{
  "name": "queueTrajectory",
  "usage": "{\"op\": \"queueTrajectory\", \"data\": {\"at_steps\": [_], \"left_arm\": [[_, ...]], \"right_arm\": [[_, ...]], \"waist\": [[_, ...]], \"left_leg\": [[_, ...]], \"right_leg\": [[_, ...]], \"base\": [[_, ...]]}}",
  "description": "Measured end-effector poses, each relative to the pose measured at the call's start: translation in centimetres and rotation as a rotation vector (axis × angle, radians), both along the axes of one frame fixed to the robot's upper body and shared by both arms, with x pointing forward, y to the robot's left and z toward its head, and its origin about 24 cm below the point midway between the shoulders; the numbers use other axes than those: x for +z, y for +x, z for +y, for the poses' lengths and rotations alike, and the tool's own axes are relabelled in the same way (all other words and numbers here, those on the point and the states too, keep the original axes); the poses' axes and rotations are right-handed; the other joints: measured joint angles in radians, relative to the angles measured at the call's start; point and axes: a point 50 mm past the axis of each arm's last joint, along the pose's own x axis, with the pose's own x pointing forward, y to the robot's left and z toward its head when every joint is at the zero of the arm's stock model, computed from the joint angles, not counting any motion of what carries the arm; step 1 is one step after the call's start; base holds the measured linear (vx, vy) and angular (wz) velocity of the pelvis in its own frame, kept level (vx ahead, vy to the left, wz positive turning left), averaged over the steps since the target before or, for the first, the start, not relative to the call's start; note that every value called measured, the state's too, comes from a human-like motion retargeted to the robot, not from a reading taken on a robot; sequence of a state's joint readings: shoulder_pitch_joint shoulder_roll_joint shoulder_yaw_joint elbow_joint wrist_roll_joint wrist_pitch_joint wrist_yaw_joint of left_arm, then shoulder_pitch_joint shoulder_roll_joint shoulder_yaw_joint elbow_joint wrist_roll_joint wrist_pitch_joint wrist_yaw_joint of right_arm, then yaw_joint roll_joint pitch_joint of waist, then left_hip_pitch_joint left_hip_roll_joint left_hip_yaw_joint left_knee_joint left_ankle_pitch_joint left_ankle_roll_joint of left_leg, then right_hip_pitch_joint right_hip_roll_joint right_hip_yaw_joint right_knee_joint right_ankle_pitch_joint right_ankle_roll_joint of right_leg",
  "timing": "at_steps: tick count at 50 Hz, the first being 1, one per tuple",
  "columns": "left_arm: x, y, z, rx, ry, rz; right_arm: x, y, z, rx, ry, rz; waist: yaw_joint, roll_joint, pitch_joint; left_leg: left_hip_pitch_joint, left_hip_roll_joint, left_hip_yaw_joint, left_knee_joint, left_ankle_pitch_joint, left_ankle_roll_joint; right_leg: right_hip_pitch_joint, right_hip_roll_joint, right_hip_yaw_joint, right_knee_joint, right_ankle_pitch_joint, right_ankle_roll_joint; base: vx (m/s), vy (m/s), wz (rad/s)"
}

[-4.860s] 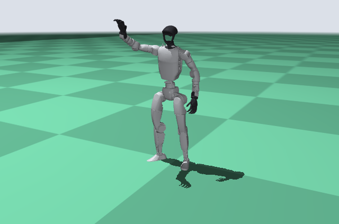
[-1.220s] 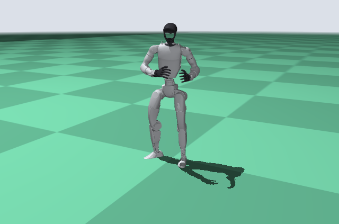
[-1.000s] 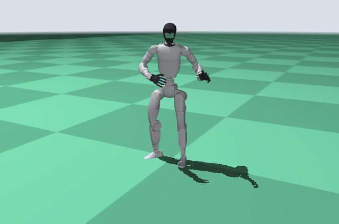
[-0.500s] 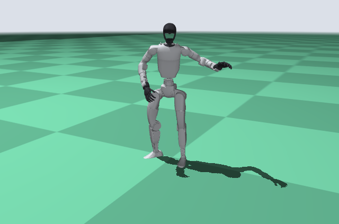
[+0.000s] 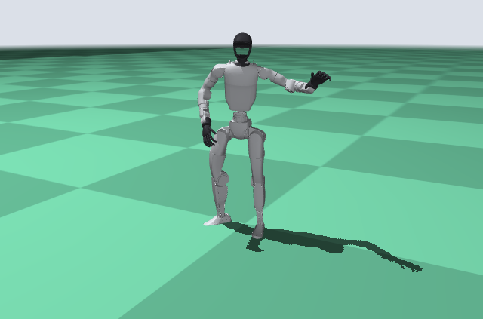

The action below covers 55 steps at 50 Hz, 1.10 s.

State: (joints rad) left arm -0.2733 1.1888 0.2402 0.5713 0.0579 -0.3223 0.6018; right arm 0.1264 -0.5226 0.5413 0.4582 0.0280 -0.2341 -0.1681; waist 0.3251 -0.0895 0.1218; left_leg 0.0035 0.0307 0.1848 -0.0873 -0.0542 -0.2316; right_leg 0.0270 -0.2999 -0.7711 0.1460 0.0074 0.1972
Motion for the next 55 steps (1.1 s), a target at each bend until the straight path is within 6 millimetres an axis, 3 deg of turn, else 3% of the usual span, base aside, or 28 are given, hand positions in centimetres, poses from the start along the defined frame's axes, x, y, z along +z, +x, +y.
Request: {"op": "queueTrajectory", "data": {"at_steps": [3, 5, 8, 12, 15, 17, 20, 25, 28, 30, 33, 37, 40, 43, 47, 52, 55], "left_arm": [[0.9, 0.6, -1.0, 0.046, 0.296, 0.218], [1.4, 0.3, -0.5, 0.108, 0.348, 0.243], [2.0, -1.0, 1.8, 0.213, 0.155, 0.060], [3.2, -2.8, 4.1, 0.261, -0.283, -0.413], [4.5, -3.4, 4.3, 0.240, -0.477, -0.668], [5.6, -3.0, 3.7, 0.199, -0.464, -0.693], [7.1, -1.6, 1.5, 0.101, -0.281, -0.570], [8.5, 1.2, -3.7, -0.030, 0.274, -0.137], [8.7, 1.5, -4.8, 0.039, 0.598, 0.102], [8.9, 1.2, -4.2, 0.118, 0.699, 0.187], [9.5, -0.2, -1.4, 0.252, 0.582, 0.133], [10.4, -3.1, 2.4, 0.328, 0.128, -0.232], [11.4, -4.9, 3.6, 0.310, -0.169, -0.559], [12.6, -5.3, 3.1, 0.285, -0.224, -0.687], [14.3, -3.4, 0.0, 0.208, 0.029, -0.547], [14.8, 0.0, -5.4, 0.121, 0.554, -0.163], [14.5, 0.6, -6.4, 0.187, 0.829, 0.051]], "right_arm": [[0.2, 0.1, 0.6, 0.095, 0.000, -0.006], [0.4, 0.4, 0.8, 0.119, -0.004, -0.025], [0.8, 1.1, 0.8, 0.077, -0.012, -0.059], [0.8, 1.8, 0.3, -0.036, -0.032, -0.066], [0.5, 1.7, -0.4, -0.107, -0.050, -0.048], [0.3, 1.5, -0.7, -0.129, -0.054, -0.032], [-0.1, 0.8, -0.9, -0.127, -0.050, -0.006], [-0.9, -0.5, -0.9, -0.021, -0.047, 0.049], [-1.0, -0.9, -0.7, 0.060, -0.050, 0.059], [-0.9, -0.8, -0.7, 0.084, -0.054, 0.050], [-0.7, -0.2, -0.9, 0.048, -0.065, 0.020], [-0.5, 0.5, -1.5, -0.055, -0.089, 0.005], [-0.6, 0.6, -2.1, -0.126, -0.110, 0.015], [-0.8, 0.3, -2.5, -0.154, -0.123, 0.032], [-1.3, -0.6, -2.5, -0.134, -0.111, 0.064], [-1.9, -1.7, -2.0, -0.023, -0.091, 0.113], [-1.8, -1.7, -1.6, 0.069, -0.094, 0.107]], "waist": [[-0.009, 0.002, -0.010], [-0.016, 0.004, -0.013], [-0.024, 0.008, -0.010], [-0.026, 0.011, -0.003], [-0.025, 0.012, 0.002], [-0.023, 0.012, 0.003], [-0.022, 0.011, 0.001], [-0.034, 0.008, -0.017], [-0.048, 0.006, -0.029], [-0.057, 0.004, -0.033], [-0.065, 0.003, -0.031], [-0.074, 0.003, -0.024], [-0.083, 0.003, -0.019], [-0.092, 0.005, -0.017], [-0.104, 0.009, -0.020], [-0.133, 0.017, -0.036], [-0.157, 0.024, -0.045]], "left_leg": [[-0.005, -0.001, 0.000, 0.000, 0.000, -0.004], [-0.005, -0.001, 0.006, 0.000, -0.001, -0.004], [0.000, -0.003, 0.024, 0.000, -0.005, 0.001], [0.013, -0.004, 0.053, 0.000, -0.011, 0.010], [0.021, -0.005, 0.070, 0.000, -0.015, 0.015], [0.026, -0.005, 0.077, 0.000, -0.017, 0.016], [0.030, -0.007, 0.081, 0.000, -0.019, 0.016], [0.028, -0.008, 0.083, 0.000, -0.019, 0.009], [0.028, -0.008, 0.094, 0.000, -0.020, 0.006], [0.030, -0.009, 0.108, 0.000, -0.021, 0.007], [0.037, -0.010, 0.136, 0.003, -0.027, 0.013], [0.049, -0.012, 0.178, 0.012, -0.038, 0.024], [0.058, -0.012, 0.202, 0.017, -0.046, 0.029], [0.064, -0.012, 0.214, 0.021, -0.050, 0.029], [0.065, -0.012, 0.211, 0.022, -0.051, 0.025], [0.057, -0.011, 0.198, 0.022, -0.048, 0.018], [0.053, -0.009, 0.202, 0.024, -0.048, 0.016]], "right_leg": [[-0.006, -0.002, 0.000, 0.005, 0.000, 0.002], [-0.011, -0.004, 0.006, 0.006, 0.001, 0.005], [-0.018, -0.004, 0.025, 0.004, 0.003, 0.009], [-0.022, -0.002, 0.055, -0.008, 0.007, 0.013], [-0.021, 0.002, 0.073, -0.020, 0.012, 0.014], [-0.018, 0.004, 0.079, -0.027, 0.015, 0.015], [-0.013, 0.006, 0.083, -0.036, 0.019, 0.014], [-0.014, 0.006, 0.085, -0.038, 0.023, 0.013], [-0.023, 0.005, 0.096, -0.036, 0.026, 0.017], [-0.030, 0.005, 0.110, -0.035, 0.028, 0.020], [-0.039, 0.006, 0.139, -0.040, 0.032, 0.027], [-0.046, 0.010, 0.181, -0.053, 0.039, 0.035], [-0.044, 0.014, 0.203, -0.066, 0.043, 0.037], [-0.039, 0.017, 0.214, -0.077, 0.046, 0.038], [-0.032, 0.019, 0.210, -0.084, 0.048, 0.036], [-0.034, 0.017, 0.198, -0.077, 0.047, 0.032], [-0.043, 0.017, 0.202, -0.071, 0.047, 0.034]], "base": [[0.00, 0.00, 0.00], [-0.01, 0.01, -0.11], [-0.02, 0.01, -0.32], [-0.01, 0.01, -0.41], [0.00, 0.01, -0.32], [0.00, 0.01, -0.11], [0.00, 0.00, 0.00], [0.00, 0.00, 0.00], [0.01, 0.02, -0.14], [0.01, 0.02, -0.35], [0.01, 0.01, -0.51], [0.01, 0.01, -0.57], [0.01, 0.01, -0.43], [0.01, 0.01, -0.17], [0.00, 0.00, 0.00], [0.00, 0.00, 0.04], [0.00, 0.00, 0.00]]}}
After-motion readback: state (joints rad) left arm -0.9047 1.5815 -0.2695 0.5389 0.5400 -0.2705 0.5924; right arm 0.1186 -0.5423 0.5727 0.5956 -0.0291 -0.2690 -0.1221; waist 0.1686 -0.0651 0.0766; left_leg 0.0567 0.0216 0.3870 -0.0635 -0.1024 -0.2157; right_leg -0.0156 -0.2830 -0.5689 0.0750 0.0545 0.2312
